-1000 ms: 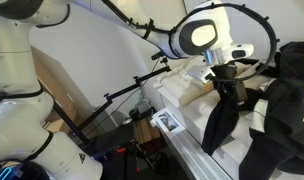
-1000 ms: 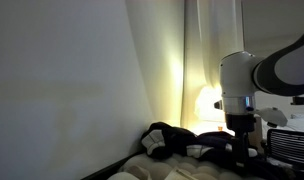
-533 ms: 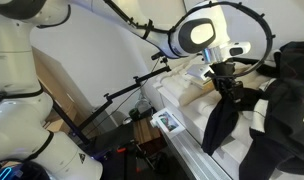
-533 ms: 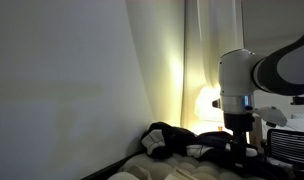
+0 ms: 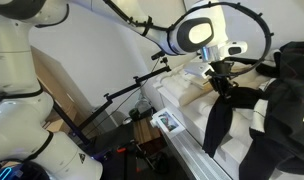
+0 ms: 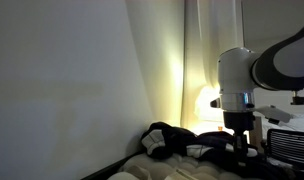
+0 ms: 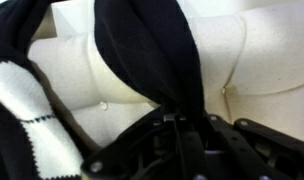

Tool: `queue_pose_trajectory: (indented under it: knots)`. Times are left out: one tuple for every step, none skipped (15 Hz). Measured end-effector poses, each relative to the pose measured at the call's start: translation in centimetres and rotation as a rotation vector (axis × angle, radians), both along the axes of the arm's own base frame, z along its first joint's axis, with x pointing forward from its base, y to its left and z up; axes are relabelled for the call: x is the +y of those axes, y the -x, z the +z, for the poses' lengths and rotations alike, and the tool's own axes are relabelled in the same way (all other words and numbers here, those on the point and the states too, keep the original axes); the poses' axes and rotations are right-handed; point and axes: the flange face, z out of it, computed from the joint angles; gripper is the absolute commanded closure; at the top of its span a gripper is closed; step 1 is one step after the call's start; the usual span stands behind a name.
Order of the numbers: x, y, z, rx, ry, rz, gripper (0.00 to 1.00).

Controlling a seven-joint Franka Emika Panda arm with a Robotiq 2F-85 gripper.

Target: Unfold the black cloth on the bed.

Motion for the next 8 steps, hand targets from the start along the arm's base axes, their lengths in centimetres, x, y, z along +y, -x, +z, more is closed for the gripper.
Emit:
queue_pose_trajectory:
  knots:
    - [0.3, 0.0, 0.6, -0.007, -0.003, 0.004, 0.93]
    - [0.8, 0.0, 1.4, -0.014, -0.006, 0.010, 0.94]
    - [1.4, 0.0, 2.5, -0.024, -0.011, 0.018, 0.93]
    - [2.1, 0.2, 3.8, -0.033, -0.015, 0.028, 0.93]
    - [2.9, 0.5, 5.3, -0.044, -0.018, 0.040, 0.93]
    - [3.7, 1.0, 7.0, -0.057, -0.023, 0.053, 0.93]
    - [4.6, 1.6, 8.7, -0.070, -0.026, 0.068, 0.93]
    - [5.6, 2.3, 10.4, -0.083, -0.029, 0.084, 0.93]
